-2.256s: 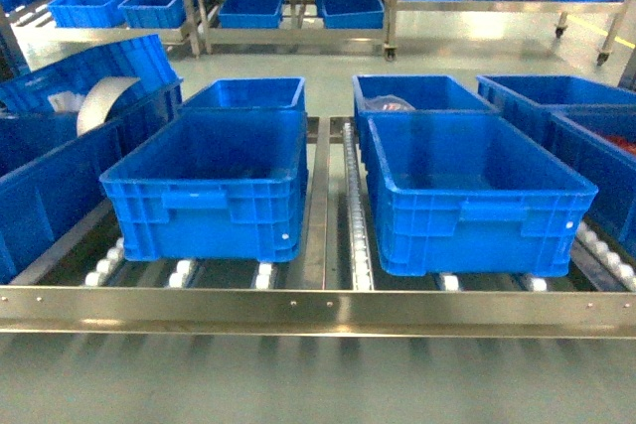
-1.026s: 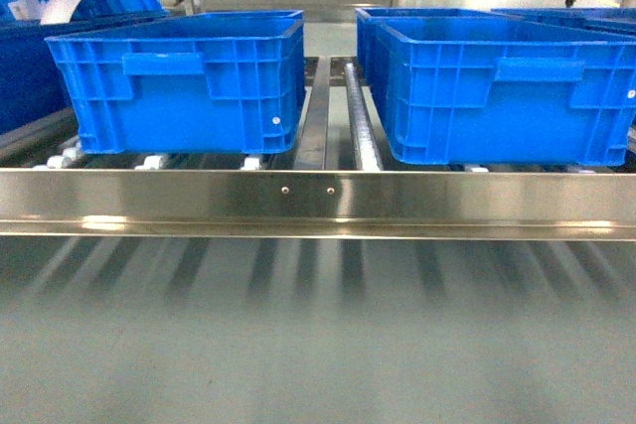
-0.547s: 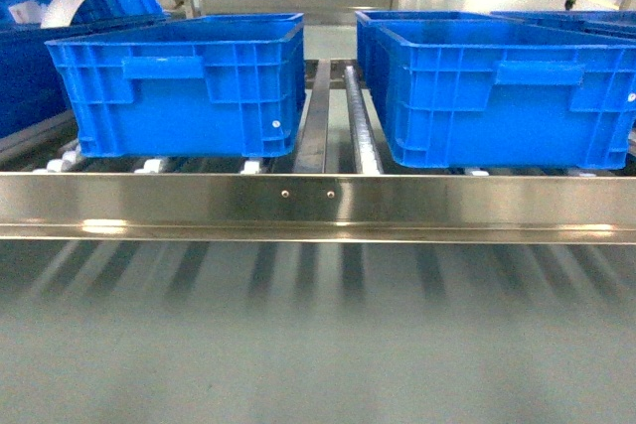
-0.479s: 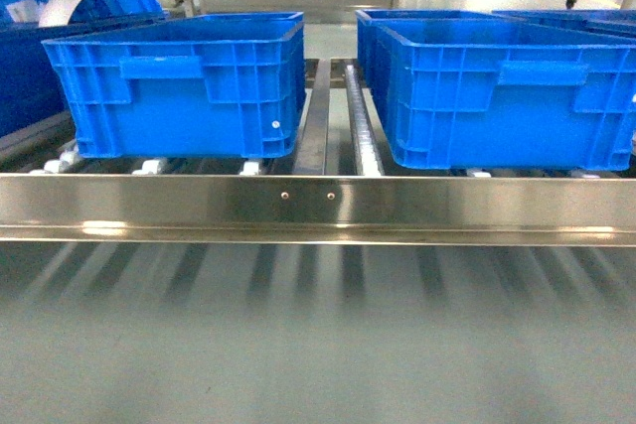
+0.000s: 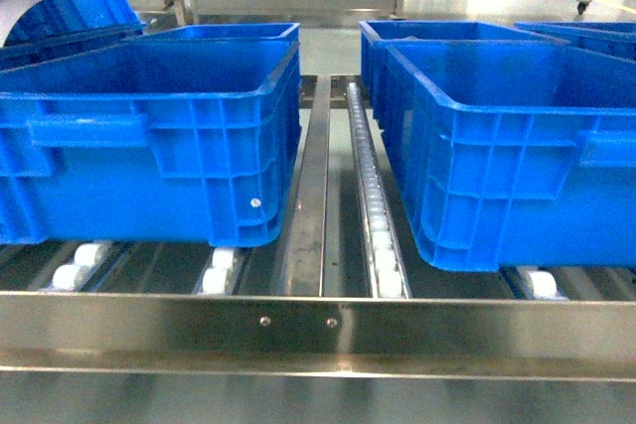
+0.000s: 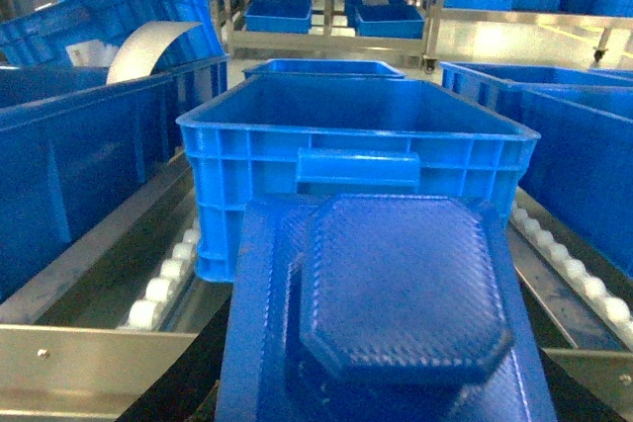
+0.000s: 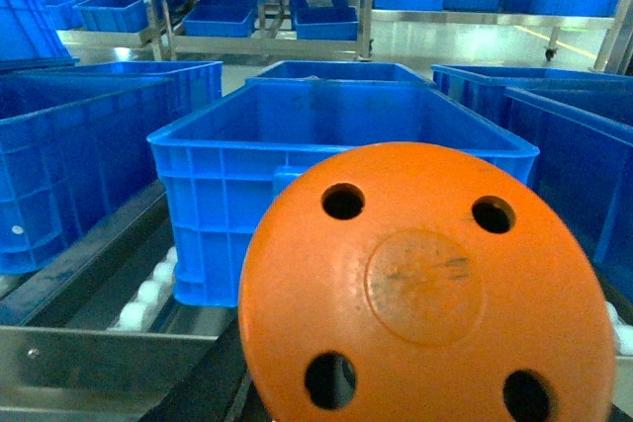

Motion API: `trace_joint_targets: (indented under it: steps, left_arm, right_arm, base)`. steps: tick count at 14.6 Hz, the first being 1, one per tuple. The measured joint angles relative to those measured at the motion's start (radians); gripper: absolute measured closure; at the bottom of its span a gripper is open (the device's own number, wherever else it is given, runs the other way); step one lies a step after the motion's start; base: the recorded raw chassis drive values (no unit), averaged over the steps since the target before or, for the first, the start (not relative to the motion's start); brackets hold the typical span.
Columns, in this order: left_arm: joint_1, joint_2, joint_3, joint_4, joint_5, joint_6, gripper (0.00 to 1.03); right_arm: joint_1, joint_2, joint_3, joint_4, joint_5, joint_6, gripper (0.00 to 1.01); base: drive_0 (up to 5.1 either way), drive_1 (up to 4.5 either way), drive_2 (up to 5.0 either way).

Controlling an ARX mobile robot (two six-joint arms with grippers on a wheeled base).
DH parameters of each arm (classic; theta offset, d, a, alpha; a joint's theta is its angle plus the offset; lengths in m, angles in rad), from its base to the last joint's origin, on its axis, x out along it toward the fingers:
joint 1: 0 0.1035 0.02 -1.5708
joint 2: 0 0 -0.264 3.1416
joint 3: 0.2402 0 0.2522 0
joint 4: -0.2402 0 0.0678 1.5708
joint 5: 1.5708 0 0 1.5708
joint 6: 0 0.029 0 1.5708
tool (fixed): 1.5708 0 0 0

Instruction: Sort blue parts and orange caps into right shelf containers

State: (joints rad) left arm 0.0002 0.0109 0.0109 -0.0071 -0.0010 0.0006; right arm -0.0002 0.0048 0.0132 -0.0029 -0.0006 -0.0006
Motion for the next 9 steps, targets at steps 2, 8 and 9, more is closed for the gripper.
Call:
trace_joint_targets:
  steps: [2,8,9]
  left_arm:
    - [0.0,0.0,0.0,0.0,0.001,0.0,0.6]
    - [0.0,0.0,0.0,0.0,0.0,0.0,0.6]
    - [0.0,0.0,0.0,0.0,0.001,0.0,0.6]
  right_arm:
    - [0.0,0.0,0.0,-0.005,0.0,0.0,0.56]
    - [0.0,0.0,0.0,0.0,0.0,0.0,0.56]
    - [0.0,0.0,0.0,-0.002,0.001,0.0,0.56]
  base:
    - [0.0,4.14,-4.2]
    - [0.0,4.15,-4.2]
    - [0.0,4.15,-4.2]
